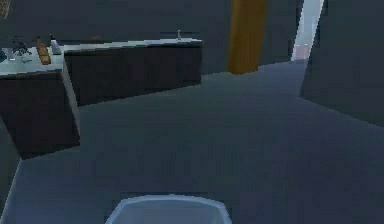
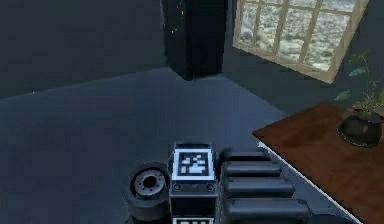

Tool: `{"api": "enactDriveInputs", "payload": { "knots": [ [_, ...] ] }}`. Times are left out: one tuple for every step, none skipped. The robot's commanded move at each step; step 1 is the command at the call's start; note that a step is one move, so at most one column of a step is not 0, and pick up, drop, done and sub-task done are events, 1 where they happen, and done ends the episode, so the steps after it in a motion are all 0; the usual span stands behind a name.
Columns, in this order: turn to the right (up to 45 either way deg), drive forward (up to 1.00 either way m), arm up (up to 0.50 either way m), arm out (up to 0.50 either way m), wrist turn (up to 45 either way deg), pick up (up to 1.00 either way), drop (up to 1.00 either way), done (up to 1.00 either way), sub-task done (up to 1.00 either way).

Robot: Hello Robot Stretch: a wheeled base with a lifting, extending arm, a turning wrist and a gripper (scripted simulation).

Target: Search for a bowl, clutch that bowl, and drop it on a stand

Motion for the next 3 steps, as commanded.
{"api": "enactDriveInputs", "payload": {
  "knots": [
    [-27.0,0.00,0.00,0.00,0.0,0.00,0.00,0.00,0.00],
    [0.0,0.10,0.00,0.00,0.0,0.00,0.00,0.00,0.00],
    [45.0,0.00,0.00,0.00,0.0,0.00,0.00,0.00,0.00]
  ]
}}
